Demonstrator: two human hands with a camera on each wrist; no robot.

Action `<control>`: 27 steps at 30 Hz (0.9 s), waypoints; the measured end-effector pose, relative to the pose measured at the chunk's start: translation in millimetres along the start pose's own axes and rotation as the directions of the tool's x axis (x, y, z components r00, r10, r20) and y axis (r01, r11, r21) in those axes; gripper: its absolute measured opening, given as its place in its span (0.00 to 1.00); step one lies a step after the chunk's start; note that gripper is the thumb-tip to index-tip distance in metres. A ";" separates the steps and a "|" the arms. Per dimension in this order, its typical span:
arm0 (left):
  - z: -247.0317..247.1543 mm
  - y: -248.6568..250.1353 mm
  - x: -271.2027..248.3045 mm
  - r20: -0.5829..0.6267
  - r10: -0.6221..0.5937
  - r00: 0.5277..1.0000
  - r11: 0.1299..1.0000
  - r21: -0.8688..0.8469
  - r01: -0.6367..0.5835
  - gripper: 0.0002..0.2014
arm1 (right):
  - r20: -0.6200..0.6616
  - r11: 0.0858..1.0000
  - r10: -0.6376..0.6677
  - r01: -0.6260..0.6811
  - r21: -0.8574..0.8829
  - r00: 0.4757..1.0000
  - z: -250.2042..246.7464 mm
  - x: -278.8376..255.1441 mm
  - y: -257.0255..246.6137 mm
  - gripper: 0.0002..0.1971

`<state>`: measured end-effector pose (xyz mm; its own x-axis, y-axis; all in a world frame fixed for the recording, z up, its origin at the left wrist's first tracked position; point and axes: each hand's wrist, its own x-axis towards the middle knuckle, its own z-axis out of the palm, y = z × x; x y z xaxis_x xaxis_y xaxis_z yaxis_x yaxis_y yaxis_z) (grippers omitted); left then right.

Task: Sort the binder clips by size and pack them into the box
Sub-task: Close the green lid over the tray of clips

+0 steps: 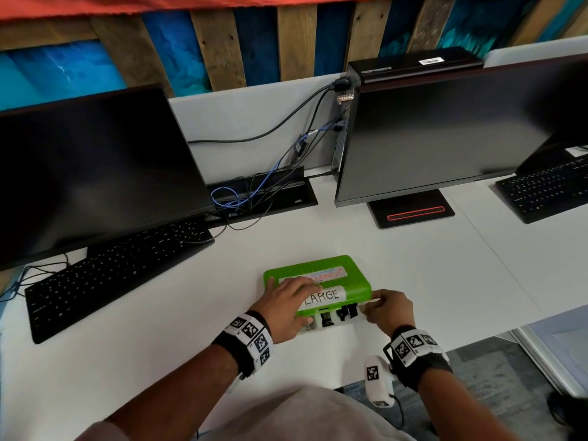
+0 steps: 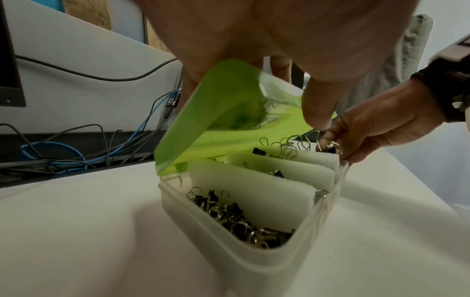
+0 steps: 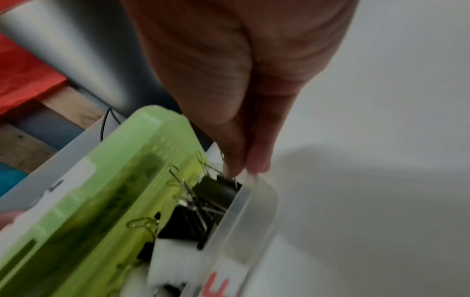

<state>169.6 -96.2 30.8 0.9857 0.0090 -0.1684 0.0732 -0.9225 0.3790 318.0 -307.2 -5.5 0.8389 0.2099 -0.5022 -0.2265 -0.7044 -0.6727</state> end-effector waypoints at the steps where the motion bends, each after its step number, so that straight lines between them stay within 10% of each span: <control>1: 2.2 -0.1 -1.3 0.004 0.002 1.000 1.000 -0.004 -0.002 0.31 | -0.024 0.999 -0.007 0.006 -0.039 1.000 2.5 -1.1 -0.8 0.16; 5: 15.5 -1.6 -8.7 0.011 0.023 1.000 1.000 -0.016 -0.023 0.27 | -0.100 0.988 -0.092 0.078 -0.133 0.991 9.3 -10.3 -2.6 0.30; 13: 16.9 0.6 -9.9 0.061 -0.017 0.998 1.000 -0.006 0.018 0.22 | 0.094 0.912 -0.254 0.271 -0.307 0.963 -6.9 -16.4 9.6 0.27; 19: 25.7 -0.9 -12.5 0.096 -0.011 0.995 0.999 0.034 0.008 0.24 | 0.231 0.778 -0.507 0.556 -0.293 0.830 2.0 -25.7 -8.3 0.24; 27: 29.4 -2.9 -17.6 0.163 -0.018 0.986 0.991 0.130 -0.003 0.27 | 0.219 0.559 -0.625 0.625 -0.545 0.750 11.3 -25.6 -2.0 0.16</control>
<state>147.5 -105.1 5.9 0.9461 -0.0373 -0.3217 0.0496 -0.9649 0.2579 291.3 -303.5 2.6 0.6620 0.7457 -0.0752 0.6673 -0.6321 -0.3939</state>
